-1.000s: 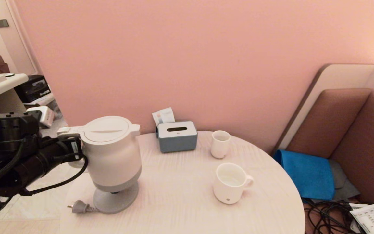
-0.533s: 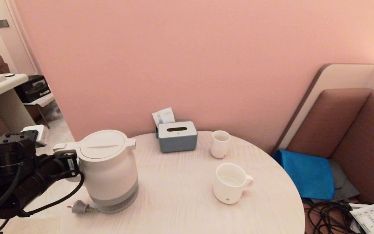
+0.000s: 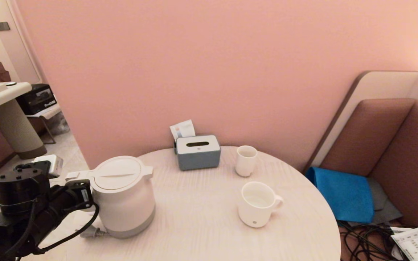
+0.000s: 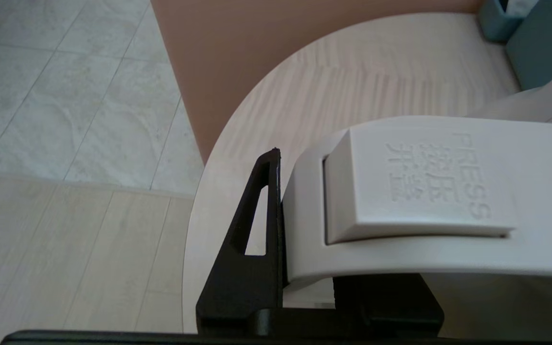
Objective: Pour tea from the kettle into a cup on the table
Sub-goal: Put down the kettle on the table
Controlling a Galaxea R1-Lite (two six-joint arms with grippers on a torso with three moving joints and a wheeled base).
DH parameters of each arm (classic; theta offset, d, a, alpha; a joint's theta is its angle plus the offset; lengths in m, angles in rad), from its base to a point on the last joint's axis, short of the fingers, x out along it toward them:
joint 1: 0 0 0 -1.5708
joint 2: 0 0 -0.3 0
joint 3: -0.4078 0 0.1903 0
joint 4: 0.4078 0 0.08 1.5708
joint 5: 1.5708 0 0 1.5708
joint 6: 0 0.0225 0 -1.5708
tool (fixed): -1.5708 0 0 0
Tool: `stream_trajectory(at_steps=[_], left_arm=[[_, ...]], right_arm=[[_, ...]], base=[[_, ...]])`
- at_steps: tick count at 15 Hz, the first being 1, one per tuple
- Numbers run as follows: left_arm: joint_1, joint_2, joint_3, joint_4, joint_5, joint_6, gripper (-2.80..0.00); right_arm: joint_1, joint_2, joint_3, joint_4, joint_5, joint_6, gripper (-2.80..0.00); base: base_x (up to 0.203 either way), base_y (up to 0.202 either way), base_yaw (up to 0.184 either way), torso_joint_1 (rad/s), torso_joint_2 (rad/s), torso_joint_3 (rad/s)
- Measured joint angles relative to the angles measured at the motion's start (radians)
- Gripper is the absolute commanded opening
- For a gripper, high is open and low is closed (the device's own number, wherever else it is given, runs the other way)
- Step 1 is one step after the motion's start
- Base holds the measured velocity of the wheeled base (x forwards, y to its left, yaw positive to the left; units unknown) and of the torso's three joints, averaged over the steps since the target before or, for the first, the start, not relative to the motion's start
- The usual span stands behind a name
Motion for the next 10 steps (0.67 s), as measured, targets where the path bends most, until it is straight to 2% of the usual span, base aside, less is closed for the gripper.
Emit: stream_trajectory(at_steps=[3, 10], left_arm=[[0.003, 0.058, 0.014, -0.078, 0.002, 0.0, -2.8], [0.041, 0.068, 0.003, -0.065, 0.001, 0.026, -2.8]], right_arm=[[0.001, 0.0, 0.0, 0.0, 0.0, 0.0, -2.8], [0.0, 0.0, 0.0, 0.0, 0.0, 0.0, -2.8]], base=[[0.0, 0.0, 0.0, 0.0, 0.0, 0.0], [0.0, 0.0, 0.0, 0.0, 0.0, 0.0]])
